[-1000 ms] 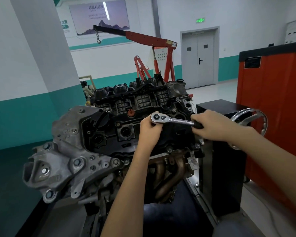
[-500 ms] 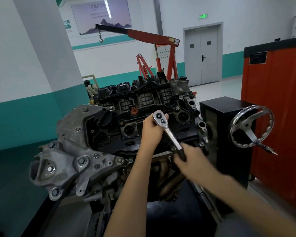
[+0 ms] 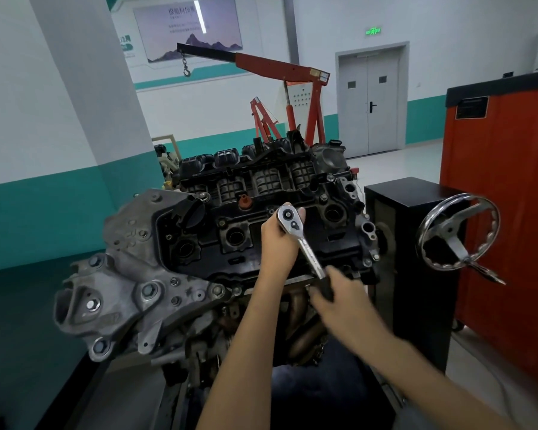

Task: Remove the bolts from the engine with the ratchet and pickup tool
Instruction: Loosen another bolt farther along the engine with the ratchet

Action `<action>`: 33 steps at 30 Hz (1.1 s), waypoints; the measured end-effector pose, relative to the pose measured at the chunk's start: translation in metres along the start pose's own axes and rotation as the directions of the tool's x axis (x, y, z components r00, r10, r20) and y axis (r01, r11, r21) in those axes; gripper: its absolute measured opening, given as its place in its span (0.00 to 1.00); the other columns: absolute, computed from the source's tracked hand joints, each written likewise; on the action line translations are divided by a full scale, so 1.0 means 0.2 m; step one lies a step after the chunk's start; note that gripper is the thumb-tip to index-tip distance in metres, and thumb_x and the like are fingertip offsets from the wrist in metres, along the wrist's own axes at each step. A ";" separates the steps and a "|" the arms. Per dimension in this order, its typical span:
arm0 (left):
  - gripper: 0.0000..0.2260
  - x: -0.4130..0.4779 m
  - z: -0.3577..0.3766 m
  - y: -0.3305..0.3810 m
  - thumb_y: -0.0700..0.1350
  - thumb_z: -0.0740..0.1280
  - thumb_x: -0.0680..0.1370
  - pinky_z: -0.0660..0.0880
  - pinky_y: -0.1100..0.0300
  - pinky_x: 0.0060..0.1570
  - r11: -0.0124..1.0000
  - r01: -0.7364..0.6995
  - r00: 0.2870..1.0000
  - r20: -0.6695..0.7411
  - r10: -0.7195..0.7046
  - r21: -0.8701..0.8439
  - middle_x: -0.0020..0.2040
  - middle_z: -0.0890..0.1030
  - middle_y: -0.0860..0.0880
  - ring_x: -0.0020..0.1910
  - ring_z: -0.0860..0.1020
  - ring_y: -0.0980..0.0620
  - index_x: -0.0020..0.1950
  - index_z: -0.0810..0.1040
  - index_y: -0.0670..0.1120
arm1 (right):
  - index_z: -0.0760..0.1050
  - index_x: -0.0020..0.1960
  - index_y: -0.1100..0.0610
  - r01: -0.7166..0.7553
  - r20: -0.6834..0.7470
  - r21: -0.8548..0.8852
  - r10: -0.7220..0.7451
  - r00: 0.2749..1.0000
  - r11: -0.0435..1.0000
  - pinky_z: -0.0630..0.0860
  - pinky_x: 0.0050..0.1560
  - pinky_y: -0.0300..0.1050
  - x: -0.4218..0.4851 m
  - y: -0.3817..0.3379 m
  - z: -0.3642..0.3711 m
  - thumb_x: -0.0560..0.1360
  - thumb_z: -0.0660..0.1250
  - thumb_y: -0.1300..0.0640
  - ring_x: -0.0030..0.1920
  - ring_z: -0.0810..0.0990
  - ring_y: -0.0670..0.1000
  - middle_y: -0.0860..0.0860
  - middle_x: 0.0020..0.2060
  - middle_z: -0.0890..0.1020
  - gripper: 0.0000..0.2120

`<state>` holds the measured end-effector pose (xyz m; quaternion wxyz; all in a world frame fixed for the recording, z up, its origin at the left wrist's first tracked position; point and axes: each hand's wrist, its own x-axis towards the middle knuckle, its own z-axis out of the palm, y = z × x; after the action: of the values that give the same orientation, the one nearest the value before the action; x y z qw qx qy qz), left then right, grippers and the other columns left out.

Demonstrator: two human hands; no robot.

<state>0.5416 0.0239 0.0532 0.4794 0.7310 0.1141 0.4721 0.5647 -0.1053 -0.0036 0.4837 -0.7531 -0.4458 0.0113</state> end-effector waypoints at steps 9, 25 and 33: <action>0.17 0.05 -0.08 0.04 0.44 0.70 0.77 0.66 0.65 0.33 0.997 -0.026 0.990 0.137 0.016 0.070 0.28 0.69 0.51 0.30 0.67 0.56 0.32 0.68 0.44 | 0.72 0.46 0.53 0.257 0.249 -0.467 -0.153 0.956 0.846 0.68 0.29 0.35 0.28 0.04 -0.38 0.76 0.64 0.56 0.29 0.74 0.44 0.46 0.31 0.72 0.01; 0.21 0.05 0.02 0.01 0.37 0.64 0.80 0.59 0.69 0.31 1.000 0.012 1.000 0.006 -0.012 0.003 0.24 0.60 0.58 0.26 0.59 0.60 0.33 0.58 0.48 | 0.70 0.41 0.54 -0.064 -0.040 0.228 0.075 0.996 0.971 0.67 0.27 0.30 -0.04 -0.09 0.18 0.75 0.63 0.62 0.28 0.74 0.40 0.50 0.30 0.74 0.05; 0.18 0.04 -0.03 0.04 0.36 0.63 0.80 0.63 0.69 0.33 0.998 -0.045 0.993 0.108 0.041 0.033 0.26 0.66 0.58 0.28 0.66 0.63 0.33 0.62 0.46 | 0.68 0.47 0.51 0.390 0.375 -0.589 -0.187 0.908 0.708 0.66 0.30 0.35 0.40 0.01 -0.57 0.76 0.64 0.57 0.30 0.72 0.41 0.44 0.31 0.71 0.04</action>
<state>0.5392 0.0277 0.0636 0.4614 0.7659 0.0808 0.4404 0.6655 -0.1329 0.0897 0.1163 -0.7835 -0.6001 -0.1119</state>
